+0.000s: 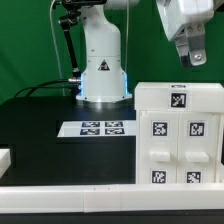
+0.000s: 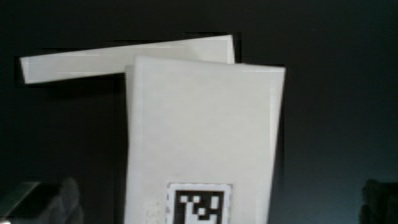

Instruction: Assemble cabinet

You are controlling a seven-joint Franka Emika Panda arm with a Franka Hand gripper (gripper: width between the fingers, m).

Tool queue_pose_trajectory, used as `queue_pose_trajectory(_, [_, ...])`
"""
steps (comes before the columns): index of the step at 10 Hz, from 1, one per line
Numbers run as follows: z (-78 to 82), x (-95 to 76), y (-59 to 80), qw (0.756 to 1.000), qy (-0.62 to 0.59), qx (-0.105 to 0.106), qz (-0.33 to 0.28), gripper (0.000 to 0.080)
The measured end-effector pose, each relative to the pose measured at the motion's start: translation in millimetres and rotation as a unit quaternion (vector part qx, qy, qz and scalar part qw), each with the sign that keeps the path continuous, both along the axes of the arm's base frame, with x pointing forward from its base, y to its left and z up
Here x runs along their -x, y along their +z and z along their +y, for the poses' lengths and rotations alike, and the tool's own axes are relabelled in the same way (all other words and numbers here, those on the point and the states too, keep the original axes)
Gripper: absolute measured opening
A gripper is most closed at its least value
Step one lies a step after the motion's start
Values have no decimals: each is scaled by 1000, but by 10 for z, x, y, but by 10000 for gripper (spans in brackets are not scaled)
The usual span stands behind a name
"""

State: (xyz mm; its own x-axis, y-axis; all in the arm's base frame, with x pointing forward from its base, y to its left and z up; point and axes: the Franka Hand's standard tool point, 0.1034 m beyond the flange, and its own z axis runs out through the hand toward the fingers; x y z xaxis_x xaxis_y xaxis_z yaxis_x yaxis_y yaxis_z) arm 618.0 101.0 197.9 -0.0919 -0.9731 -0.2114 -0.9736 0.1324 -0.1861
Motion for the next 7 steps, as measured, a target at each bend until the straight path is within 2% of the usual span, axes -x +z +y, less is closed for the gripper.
queue_pose_trajectory(7, [50,18,-50,1000,10,3,3,796])
